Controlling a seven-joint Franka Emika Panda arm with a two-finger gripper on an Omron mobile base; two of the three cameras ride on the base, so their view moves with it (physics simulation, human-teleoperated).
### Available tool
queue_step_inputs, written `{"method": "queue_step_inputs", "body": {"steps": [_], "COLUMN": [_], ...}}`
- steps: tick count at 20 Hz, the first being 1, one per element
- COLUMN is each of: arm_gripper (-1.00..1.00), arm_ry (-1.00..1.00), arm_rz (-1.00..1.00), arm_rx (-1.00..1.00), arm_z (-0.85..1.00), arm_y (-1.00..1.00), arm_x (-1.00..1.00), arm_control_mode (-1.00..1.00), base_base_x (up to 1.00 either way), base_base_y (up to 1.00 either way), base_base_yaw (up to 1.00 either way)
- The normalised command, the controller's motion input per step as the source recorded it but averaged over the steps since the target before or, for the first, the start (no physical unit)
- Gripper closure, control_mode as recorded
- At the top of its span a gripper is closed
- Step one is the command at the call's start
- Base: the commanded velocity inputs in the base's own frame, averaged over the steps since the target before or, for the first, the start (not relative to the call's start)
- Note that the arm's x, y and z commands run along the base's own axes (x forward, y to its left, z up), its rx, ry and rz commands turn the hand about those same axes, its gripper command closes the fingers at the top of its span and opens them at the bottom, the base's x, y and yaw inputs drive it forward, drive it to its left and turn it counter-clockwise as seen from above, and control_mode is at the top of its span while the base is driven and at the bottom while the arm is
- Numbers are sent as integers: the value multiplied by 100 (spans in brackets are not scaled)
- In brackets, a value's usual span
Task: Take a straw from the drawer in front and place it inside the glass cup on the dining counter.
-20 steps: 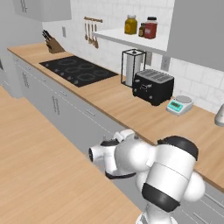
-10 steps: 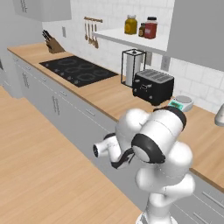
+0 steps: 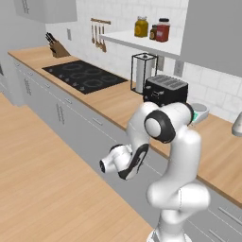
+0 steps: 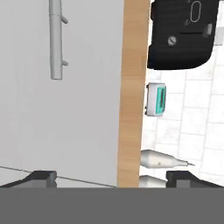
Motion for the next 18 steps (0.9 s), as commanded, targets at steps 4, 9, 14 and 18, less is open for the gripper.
{"method": "queue_step_inputs", "body": {"steps": [4,9,14,18], "arm_gripper": [-100,-100,-100,-100], "arm_ry": [-6,-5,-2,0], "arm_rz": [0,0,0,2], "arm_rx": [0,0,2,4], "arm_z": [-9,0,0,-1], "arm_y": [0,0,-16,-22], "arm_x": [12,21,28,32], "arm_control_mode": [-100,-100,-100,-100], "base_base_x": [0,0,0,0], "base_base_y": [0,0,0,0], "base_base_yaw": [0,0,0,0]}}
